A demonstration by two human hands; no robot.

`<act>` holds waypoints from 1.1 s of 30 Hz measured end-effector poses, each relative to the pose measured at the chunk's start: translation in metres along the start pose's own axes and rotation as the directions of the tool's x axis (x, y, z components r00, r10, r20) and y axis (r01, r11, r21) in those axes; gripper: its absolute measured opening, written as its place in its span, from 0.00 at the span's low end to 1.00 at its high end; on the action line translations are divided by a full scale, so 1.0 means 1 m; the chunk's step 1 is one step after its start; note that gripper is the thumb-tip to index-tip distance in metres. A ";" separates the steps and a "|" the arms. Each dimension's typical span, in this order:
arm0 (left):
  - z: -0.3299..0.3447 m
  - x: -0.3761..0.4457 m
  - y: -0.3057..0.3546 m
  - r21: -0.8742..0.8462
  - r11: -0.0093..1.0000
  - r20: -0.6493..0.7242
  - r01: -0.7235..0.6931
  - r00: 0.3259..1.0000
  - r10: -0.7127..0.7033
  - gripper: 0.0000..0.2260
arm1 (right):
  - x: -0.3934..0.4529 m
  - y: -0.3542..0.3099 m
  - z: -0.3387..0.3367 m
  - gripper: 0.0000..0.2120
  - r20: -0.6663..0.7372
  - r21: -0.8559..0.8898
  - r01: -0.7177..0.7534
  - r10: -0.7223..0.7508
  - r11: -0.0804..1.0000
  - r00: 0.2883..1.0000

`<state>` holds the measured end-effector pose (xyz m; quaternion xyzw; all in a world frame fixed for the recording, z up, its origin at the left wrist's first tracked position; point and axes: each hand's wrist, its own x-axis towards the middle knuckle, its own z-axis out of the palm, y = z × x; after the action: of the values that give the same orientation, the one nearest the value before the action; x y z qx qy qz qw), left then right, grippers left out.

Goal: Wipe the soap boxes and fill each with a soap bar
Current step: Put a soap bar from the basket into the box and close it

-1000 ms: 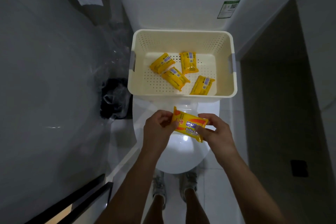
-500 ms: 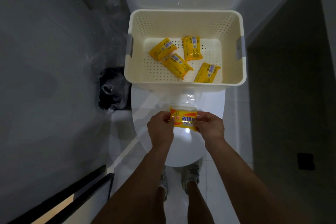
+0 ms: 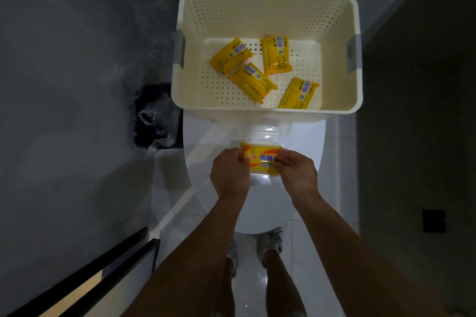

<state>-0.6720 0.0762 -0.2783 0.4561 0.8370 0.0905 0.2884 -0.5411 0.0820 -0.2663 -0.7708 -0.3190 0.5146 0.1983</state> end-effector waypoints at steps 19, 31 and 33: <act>-0.039 0.007 0.012 -0.426 0.895 0.045 -0.135 0.984 0.170 0.25 | -0.004 -0.034 -0.026 0.23 -0.056 0.023 0.213 -0.211 0.977 0.976; -0.023 -0.030 -0.010 -0.398 0.917 0.003 -0.026 1.000 0.029 0.12 | -0.035 0.007 -0.017 0.11 -0.140 0.005 0.101 -0.100 0.995 0.985; -0.019 -0.029 -0.014 -0.357 0.934 0.012 -0.012 1.000 0.017 0.14 | -0.035 0.010 -0.014 0.13 -0.108 -0.026 0.071 -0.074 0.997 0.991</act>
<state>-0.6801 0.0468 -0.2570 0.4029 0.8011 0.2397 0.3722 -0.5345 0.0509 -0.2435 -0.7879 -0.3411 0.4605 0.2255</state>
